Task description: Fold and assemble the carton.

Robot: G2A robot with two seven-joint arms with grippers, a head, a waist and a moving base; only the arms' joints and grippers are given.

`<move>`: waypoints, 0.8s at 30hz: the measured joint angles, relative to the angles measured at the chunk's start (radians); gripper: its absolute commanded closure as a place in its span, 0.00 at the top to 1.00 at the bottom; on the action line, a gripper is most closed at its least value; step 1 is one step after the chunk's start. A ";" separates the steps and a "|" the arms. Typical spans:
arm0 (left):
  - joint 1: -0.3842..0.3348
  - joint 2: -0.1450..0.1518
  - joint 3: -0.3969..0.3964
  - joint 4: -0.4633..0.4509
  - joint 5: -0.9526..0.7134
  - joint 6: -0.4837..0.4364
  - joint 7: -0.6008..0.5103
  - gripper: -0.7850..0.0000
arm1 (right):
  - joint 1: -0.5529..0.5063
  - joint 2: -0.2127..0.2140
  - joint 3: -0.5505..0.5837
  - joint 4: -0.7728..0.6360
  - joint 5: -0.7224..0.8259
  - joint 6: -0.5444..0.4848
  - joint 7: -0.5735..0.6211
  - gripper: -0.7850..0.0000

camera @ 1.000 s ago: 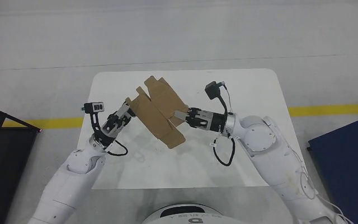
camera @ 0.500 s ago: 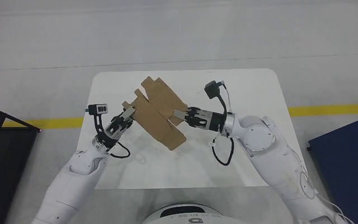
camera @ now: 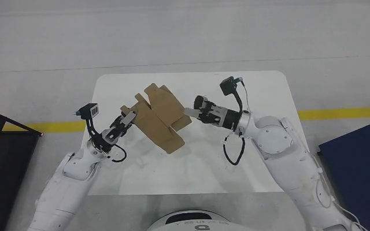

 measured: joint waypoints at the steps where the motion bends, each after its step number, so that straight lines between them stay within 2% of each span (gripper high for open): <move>1: 0.001 -0.001 -0.002 -0.002 0.017 -0.001 0.007 0.00 | 0.010 0.000 -0.008 0.002 -0.008 0.000 0.014 1.00; 8: 0.006 -0.015 0.010 -0.012 0.129 0.024 0.071 0.00 | 0.095 -0.015 -0.117 0.009 0.003 -0.032 0.076 1.00; 15: -0.005 -0.028 0.016 -0.018 0.200 0.126 0.149 0.00 | 0.145 -0.031 -0.215 0.022 0.042 -0.067 0.092 1.00; 21: -0.019 -0.037 0.022 -0.008 0.208 0.156 0.177 0.00 | 0.178 -0.042 -0.265 0.045 0.073 -0.082 0.102 1.00; 24: -0.028 -0.040 0.023 0.003 0.191 0.166 0.186 0.00 | 0.187 -0.043 -0.252 0.057 0.066 -0.069 0.072 1.00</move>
